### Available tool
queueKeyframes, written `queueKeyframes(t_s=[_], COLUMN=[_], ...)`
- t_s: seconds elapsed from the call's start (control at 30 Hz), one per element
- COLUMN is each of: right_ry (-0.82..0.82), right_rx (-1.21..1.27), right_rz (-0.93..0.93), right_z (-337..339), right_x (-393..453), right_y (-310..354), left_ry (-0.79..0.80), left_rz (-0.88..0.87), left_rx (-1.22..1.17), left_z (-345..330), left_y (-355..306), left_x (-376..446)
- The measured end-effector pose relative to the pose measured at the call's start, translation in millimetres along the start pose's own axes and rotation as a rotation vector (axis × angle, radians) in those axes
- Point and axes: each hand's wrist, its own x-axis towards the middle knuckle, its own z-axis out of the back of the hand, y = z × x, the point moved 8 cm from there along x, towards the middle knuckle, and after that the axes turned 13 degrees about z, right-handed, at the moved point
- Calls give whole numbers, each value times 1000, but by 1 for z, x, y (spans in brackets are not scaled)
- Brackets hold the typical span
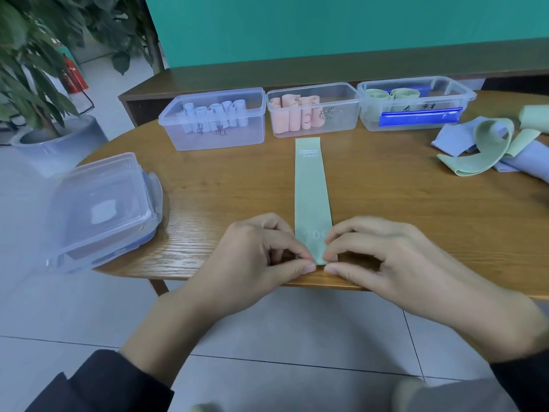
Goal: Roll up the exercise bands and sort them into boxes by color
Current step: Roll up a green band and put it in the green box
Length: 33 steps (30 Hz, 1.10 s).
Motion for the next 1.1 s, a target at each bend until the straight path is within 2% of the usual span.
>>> queueKeyframes(t_s=[0.43, 0.8, 0.93, 1.1], right_ry=[1, -7, -3, 16], right_rx=[66, 141, 161, 194], right_rz=[-86, -339, -329, -216], right_z=[-11, -11, -11, -14], right_x=[3, 4, 5, 7], right_y=[-4, -22, -23, -19], left_ry=[-5, -24, -44, 16], left_rz=[54, 146, 142, 34], left_rx=[-9, 117, 134, 81], left_z=[1, -1, 2, -6], left_y=[4, 3, 2, -4], left_x=[2, 10, 12, 11])
